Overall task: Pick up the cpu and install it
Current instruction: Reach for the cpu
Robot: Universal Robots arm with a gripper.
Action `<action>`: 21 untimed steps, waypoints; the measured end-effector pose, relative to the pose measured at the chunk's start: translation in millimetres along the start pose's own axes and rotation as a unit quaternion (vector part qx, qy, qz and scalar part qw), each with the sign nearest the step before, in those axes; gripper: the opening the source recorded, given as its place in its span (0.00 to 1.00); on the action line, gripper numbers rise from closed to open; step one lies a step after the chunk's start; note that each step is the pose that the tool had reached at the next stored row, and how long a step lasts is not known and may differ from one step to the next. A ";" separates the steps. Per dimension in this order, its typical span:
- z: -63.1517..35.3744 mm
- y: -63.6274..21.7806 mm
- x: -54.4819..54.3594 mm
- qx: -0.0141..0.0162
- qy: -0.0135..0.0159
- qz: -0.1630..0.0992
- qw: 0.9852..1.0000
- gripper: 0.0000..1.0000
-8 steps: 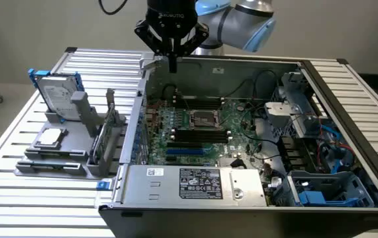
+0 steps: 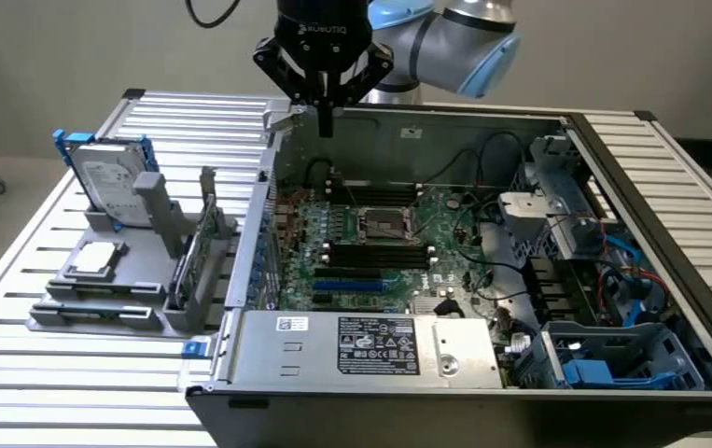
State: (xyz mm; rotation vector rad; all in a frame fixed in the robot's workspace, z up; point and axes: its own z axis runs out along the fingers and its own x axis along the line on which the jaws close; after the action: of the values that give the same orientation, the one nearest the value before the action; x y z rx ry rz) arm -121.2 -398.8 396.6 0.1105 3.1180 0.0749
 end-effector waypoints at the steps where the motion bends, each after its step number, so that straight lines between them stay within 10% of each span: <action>1: 0.0 0.0 0.0 0.000 0.000 0.000 1.000 0.11; 10: 0.8 19.8 13.4 0.000 0.000 0.000 1.000 0.11; 21: 6.1 40.8 64.7 0.001 0.000 0.000 1.000 0.11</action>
State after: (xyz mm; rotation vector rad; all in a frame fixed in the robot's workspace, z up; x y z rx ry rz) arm -182.7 -353.3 391.2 0.1092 3.1181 0.0731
